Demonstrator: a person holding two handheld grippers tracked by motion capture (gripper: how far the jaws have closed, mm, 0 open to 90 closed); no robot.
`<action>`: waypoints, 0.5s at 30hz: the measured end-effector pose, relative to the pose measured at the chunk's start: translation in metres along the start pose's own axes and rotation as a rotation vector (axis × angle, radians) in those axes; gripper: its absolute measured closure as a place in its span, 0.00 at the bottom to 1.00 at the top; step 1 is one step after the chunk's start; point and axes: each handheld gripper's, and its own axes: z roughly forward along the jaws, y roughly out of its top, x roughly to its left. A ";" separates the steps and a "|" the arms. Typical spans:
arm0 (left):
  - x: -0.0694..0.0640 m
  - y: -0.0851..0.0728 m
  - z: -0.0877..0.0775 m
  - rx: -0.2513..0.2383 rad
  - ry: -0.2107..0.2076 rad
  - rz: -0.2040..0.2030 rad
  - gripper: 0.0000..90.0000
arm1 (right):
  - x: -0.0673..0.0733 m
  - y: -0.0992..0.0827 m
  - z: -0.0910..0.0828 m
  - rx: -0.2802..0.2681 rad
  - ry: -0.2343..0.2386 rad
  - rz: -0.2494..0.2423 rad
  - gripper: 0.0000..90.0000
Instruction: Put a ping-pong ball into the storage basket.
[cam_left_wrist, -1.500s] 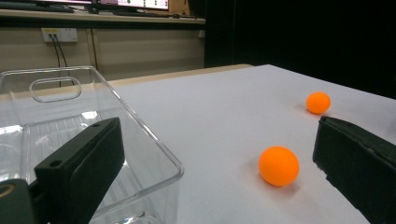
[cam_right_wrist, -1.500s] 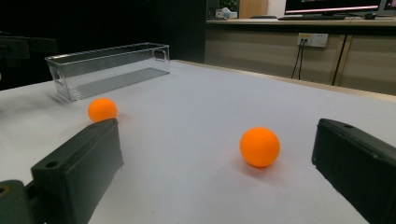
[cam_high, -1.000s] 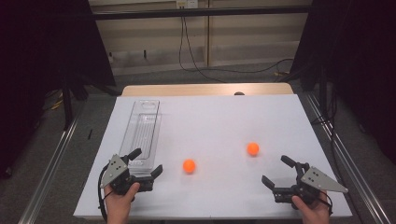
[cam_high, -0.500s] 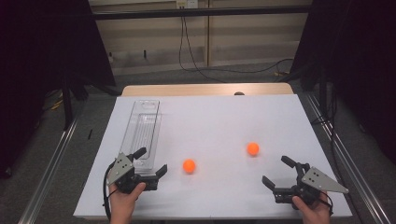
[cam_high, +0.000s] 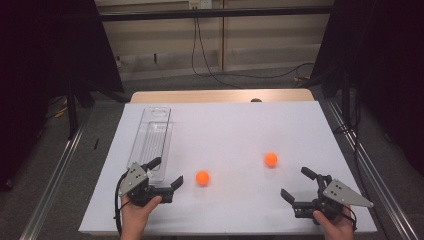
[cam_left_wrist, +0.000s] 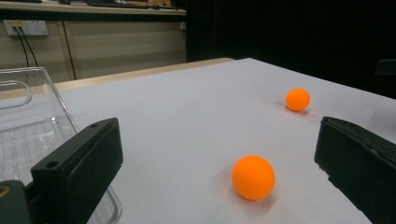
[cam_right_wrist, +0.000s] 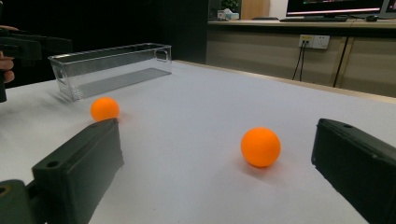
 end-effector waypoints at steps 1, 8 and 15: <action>0.000 0.000 0.001 0.002 -0.003 0.000 0.01 | 0.000 0.000 0.000 0.000 0.000 0.000 0.01; -0.002 0.001 0.005 0.017 -0.010 0.001 0.01 | 0.000 0.000 0.000 0.001 0.001 -0.002 0.01; -0.004 0.002 0.008 0.016 -0.015 -0.003 0.01 | 0.000 0.000 0.000 0.001 0.001 -0.002 0.01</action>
